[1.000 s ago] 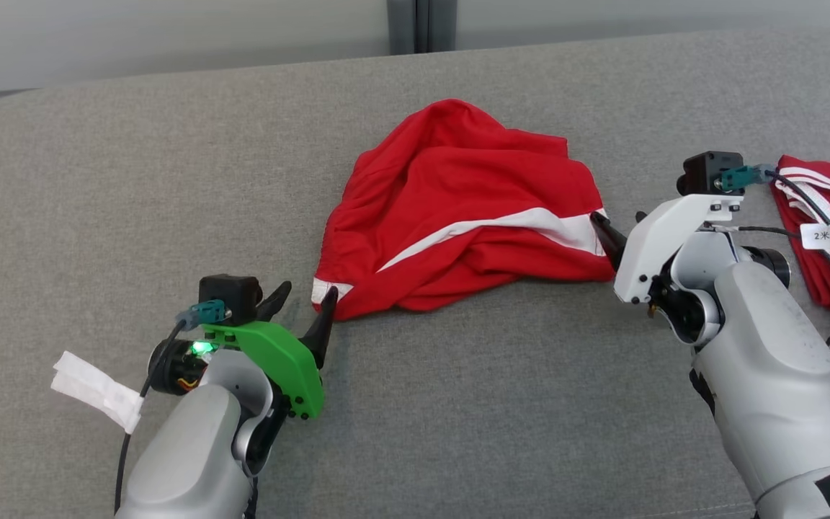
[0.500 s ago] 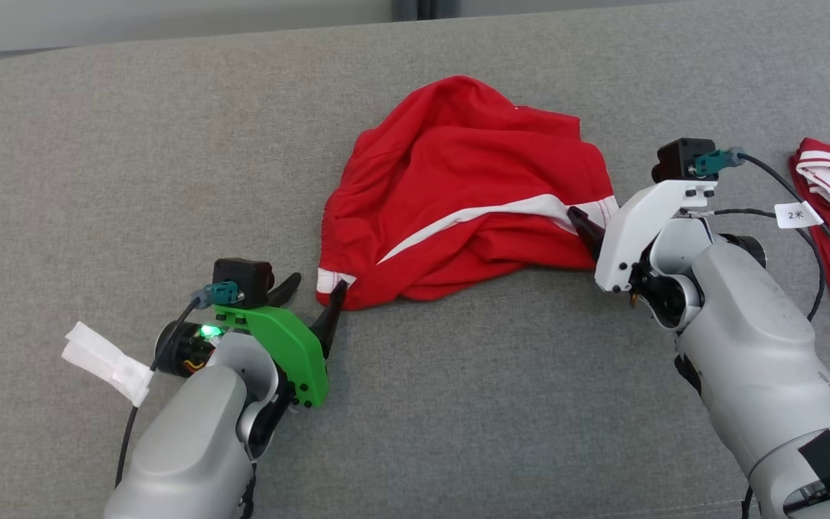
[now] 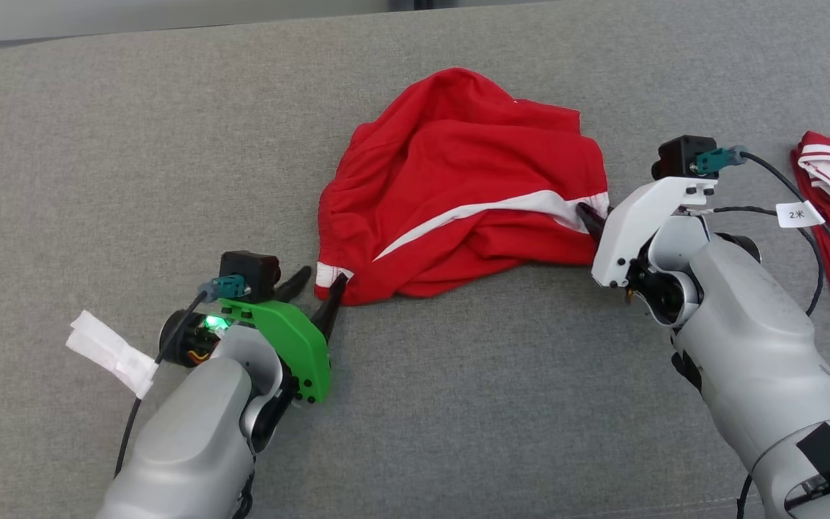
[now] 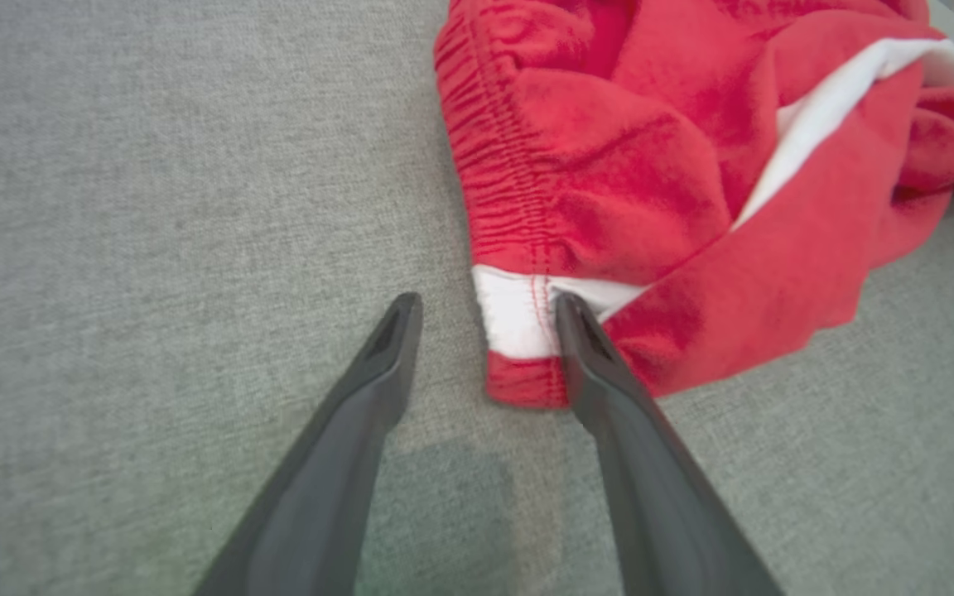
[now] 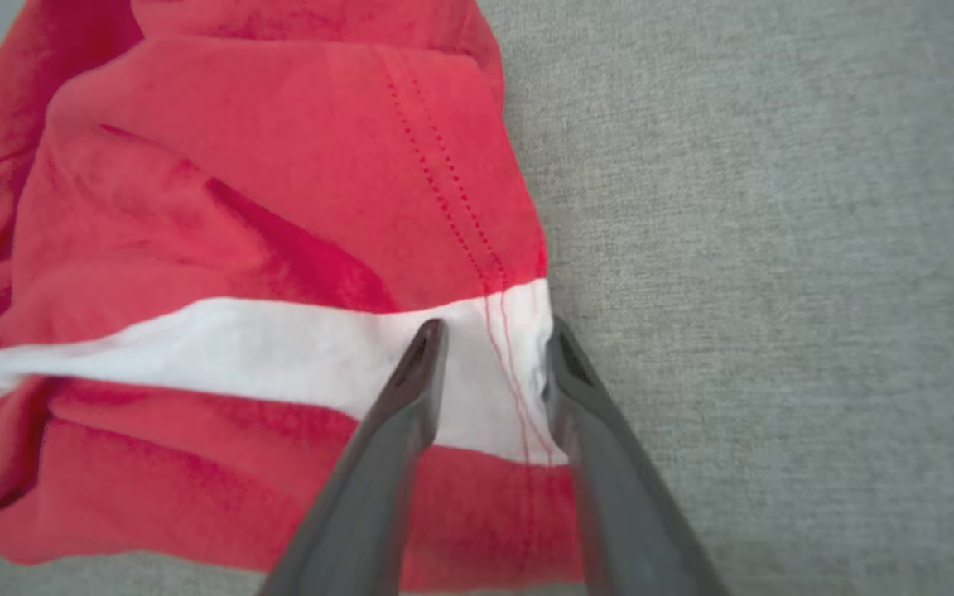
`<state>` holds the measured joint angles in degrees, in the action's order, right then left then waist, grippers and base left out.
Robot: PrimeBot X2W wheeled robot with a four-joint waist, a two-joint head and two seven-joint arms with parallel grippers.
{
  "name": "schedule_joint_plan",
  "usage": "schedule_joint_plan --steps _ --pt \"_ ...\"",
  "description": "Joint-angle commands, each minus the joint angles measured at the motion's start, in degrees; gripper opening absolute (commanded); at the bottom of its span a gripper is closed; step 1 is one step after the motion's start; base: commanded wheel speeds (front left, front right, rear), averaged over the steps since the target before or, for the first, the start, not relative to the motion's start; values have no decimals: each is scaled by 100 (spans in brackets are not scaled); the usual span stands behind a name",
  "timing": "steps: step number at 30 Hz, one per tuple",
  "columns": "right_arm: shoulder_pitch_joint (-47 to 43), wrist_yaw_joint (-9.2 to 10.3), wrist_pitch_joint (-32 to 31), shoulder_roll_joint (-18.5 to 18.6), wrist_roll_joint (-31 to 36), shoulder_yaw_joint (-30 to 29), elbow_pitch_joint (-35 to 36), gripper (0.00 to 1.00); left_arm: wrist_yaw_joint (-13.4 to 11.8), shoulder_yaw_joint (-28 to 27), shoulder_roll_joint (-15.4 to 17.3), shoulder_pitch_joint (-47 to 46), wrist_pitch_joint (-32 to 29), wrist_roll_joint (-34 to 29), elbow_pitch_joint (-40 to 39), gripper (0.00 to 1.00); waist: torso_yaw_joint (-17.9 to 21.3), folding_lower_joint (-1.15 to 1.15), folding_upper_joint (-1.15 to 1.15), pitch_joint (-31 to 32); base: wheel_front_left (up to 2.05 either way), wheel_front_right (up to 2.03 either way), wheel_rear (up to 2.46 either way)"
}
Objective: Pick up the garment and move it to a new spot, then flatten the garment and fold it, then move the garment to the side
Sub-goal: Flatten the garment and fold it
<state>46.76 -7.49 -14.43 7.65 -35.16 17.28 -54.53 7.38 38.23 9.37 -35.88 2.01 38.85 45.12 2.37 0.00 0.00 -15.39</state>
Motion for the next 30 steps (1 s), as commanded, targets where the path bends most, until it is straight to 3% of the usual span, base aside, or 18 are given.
schedule_joint_plan --steps 1,9,17,23,27,30 --pt "43 1 48 -4 -69 51 24 0 14 107 16 -62 -14 70 -36 0 8 0 0 0 0 0 0" --pt "97 1 637 178 -251 372 369 0 14 285 138 -224 813 548 -486 0 30 0 0 84 0 0 0" --pt "-151 1 891 467 -824 545 1431 0 14 54 209 -29 1230 1813 -1823 0 58 0 0 378 0 0 0" --pt "-390 -1 613 854 -1398 266 2535 0 14 -79 429 -50 819 3039 -2864 0 133 0 0 310 0 0 0" --pt "8 0 249 779 -1876 -193 2787 0 14 -244 588 -648 305 3445 -2889 0 240 0 0 -146 0 0 0" --pt "644 0 382 564 -1872 -473 2534 0 14 -346 815 -1357 85 3342 -2626 0 409 0 0 -539 0 0 0"
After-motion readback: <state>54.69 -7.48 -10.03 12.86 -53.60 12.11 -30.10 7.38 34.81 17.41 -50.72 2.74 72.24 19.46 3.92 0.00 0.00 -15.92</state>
